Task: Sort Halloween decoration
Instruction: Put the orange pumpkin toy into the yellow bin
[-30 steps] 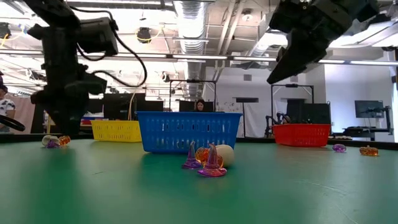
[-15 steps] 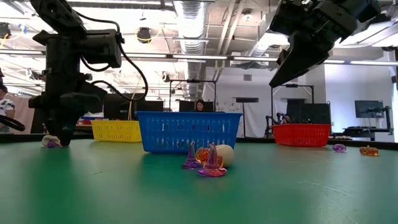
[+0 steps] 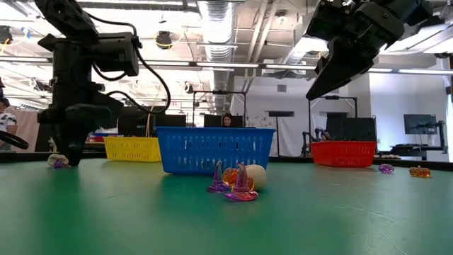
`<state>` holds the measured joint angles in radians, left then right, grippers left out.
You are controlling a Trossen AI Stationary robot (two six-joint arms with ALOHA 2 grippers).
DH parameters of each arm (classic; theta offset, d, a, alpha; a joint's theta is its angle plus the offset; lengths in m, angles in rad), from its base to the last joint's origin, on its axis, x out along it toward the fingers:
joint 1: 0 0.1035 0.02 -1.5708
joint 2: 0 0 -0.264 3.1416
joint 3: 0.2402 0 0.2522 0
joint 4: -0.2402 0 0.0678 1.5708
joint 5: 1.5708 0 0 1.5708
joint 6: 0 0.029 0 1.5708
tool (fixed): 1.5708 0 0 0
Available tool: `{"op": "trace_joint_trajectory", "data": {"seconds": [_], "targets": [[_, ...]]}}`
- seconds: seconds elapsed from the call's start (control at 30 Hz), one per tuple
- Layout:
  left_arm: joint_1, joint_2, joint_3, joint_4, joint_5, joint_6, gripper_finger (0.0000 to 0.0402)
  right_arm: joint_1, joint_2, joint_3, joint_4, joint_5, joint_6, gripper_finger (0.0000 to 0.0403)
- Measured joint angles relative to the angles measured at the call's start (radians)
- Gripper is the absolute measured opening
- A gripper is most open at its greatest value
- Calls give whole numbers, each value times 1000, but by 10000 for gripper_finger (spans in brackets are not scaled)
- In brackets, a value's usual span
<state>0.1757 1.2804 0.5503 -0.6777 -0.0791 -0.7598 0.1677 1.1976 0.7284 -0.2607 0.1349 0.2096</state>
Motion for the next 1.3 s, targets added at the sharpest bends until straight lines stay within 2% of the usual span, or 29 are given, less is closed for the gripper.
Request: {"op": "trace_joint_trajectory", "data": {"seconds": [0.13, 0.33, 0.57, 0.63, 0.73, 0.9, 1.3], "targets": [[0, 5, 26, -6, -24, 53, 72, 0, 0, 0, 0, 1, 0, 133], [11, 4, 136, 1, -140, 175, 97, 0, 0, 1, 0, 1, 0, 133], [151, 3, 304, 19, -385, 369, 80, 0, 0, 1, 11, 1, 1, 133], [225, 2, 324, 64, -373, 443, 79, 0, 0, 1, 14, 1, 7, 133], [345, 8, 326, 118, -278, 522, 85, 0, 0, 1, 9, 1, 30, 133], [476, 52, 325, 121, -201, 520, 116, 15, 0, 1, -3, 2, 53, 133], [487, 167, 325, 138, -189, 546, 191, 28, 0, 1, -15, 6, 53, 133]]}}
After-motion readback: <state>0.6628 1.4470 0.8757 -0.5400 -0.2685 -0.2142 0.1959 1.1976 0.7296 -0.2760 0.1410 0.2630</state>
